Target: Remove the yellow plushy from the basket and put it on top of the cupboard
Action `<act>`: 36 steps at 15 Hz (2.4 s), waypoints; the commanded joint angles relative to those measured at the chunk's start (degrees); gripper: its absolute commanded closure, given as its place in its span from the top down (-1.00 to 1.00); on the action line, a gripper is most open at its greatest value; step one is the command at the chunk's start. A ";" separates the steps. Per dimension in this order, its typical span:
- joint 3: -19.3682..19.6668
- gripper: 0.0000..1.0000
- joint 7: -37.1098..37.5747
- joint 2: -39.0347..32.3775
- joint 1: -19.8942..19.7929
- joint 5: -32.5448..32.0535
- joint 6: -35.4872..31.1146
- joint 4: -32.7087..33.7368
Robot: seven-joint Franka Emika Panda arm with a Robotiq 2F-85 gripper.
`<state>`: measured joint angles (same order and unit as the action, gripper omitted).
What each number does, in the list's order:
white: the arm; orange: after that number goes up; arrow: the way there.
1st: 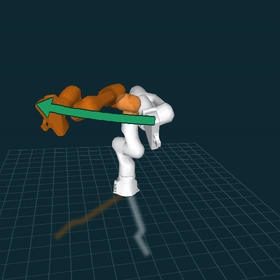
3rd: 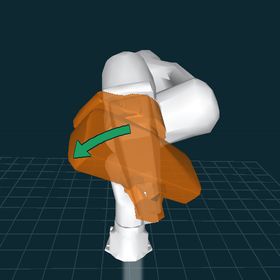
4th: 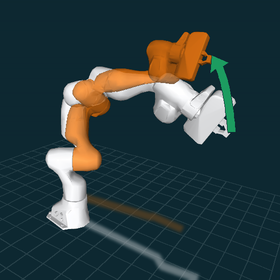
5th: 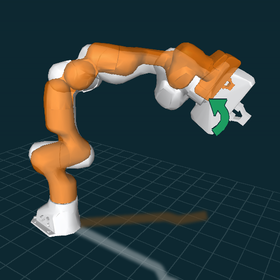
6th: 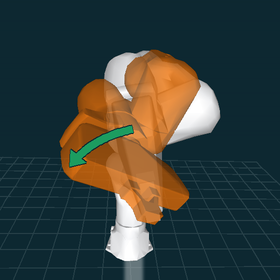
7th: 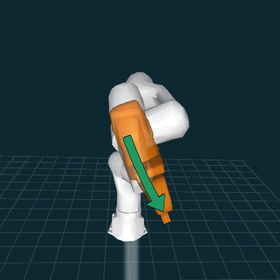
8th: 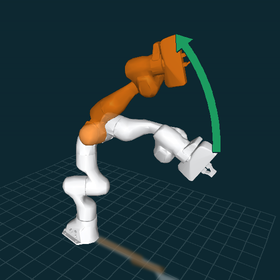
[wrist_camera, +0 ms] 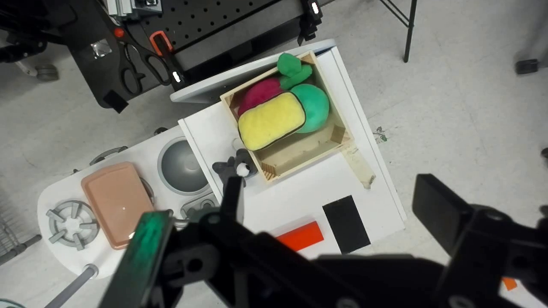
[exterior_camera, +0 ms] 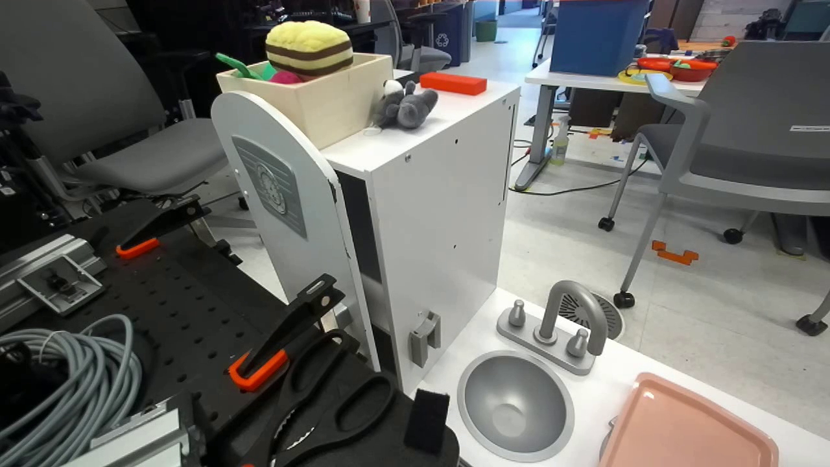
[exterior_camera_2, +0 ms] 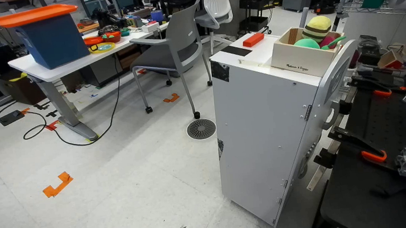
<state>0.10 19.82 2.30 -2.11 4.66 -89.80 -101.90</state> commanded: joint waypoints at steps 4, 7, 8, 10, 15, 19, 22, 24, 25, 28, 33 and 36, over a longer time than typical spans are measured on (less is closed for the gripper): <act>0.50 1.00 -0.24 -0.56 0.06 -0.86 -1.39 0.16; 0.58 1.00 -1.43 -1.11 0.11 -1.93 -1.40 0.49; 0.61 1.00 -2.35 -1.61 0.14 -2.09 -0.34 0.80; 0.62 1.00 -4.40 -2.20 0.19 -2.32 0.70 0.64; 0.24 1.00 -12.10 -2.55 0.73 -5.12 2.53 -2.54; 0.00 1.00 -16.73 -2.29 1.24 -8.49 1.24 -5.78; -0.20 1.00 -18.42 -2.27 1.67 -11.10 -0.82 -7.93; -0.38 1.00 -18.68 -2.21 1.87 -12.91 -3.18 -9.54; -0.42 1.00 -18.76 -2.11 1.88 -12.92 -4.78 -10.27; -0.40 1.00 -18.89 -1.67 1.87 -11.99 -9.76 -12.60; -0.54 1.00 -21.71 -1.62 1.92 -9.50 -13.48 -14.53; -0.64 1.00 -23.48 -1.84 2.15 -9.39 -11.41 -14.69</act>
<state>-0.51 -1.25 -0.50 -0.26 -6.06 -102.65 -115.87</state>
